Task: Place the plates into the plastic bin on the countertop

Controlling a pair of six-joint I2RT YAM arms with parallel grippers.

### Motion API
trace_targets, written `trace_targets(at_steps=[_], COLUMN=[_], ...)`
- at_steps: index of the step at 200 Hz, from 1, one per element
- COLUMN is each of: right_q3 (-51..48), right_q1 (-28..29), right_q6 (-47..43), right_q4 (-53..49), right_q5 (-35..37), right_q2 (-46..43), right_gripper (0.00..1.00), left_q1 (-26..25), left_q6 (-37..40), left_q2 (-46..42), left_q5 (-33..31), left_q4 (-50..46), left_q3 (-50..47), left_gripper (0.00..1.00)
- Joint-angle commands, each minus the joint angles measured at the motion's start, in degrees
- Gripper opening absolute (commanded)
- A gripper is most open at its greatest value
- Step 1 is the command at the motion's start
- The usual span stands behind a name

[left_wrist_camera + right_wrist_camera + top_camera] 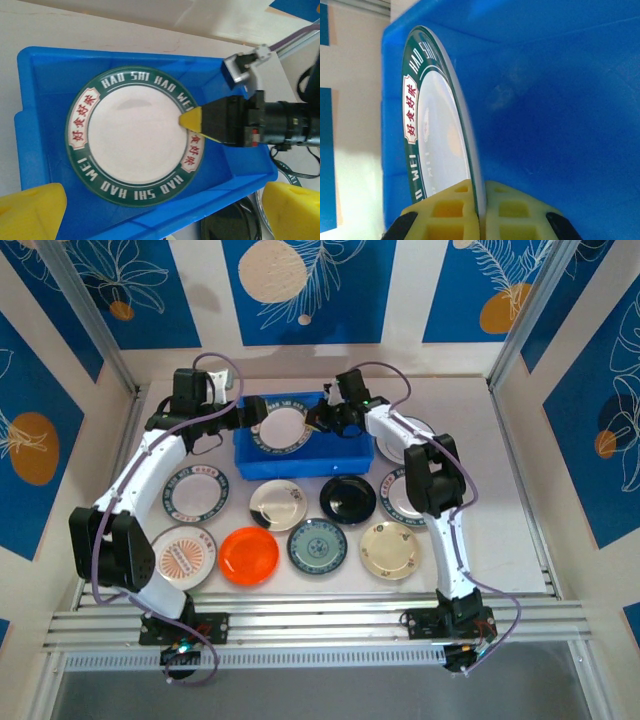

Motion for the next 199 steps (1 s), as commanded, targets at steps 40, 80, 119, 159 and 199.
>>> trace_targets(at_steps=[40, 80, 119, 159, 199], right_q3=[6.4, 8.2, 10.6, 13.0, 15.5], right_q1=[1.0, 1.3, 1.7, 2.0, 2.0], right_q6=[-1.1, -1.6, -2.8, -4.3, -5.7], right_q4=[-1.6, -3.7, -7.1, -10.4, -13.8], right_q5=[-2.4, -1.8, -0.5, 1.3, 3.4], right_q2=[5.3, 7.2, 8.3, 8.7, 7.9], right_gripper=[0.0, 0.0, 0.08, 0.24, 0.45], left_q1=[-0.1, -0.4, -1.2, -1.7, -1.7], left_q6=[0.6, 0.1, 0.1, 0.8, 1.6], left_q2=[-1.0, -0.9, -0.5, -0.6, -1.0], left_q5=[3.2, 3.1, 2.8, 2.3, 1.2], left_q4=[2.1, 2.7, 2.6, 1.7, 0.2], left_q3=[-4.0, -5.4, -6.1, -6.1, -5.5], left_gripper=[1.0, 1.0, 1.0, 1.0, 1.0])
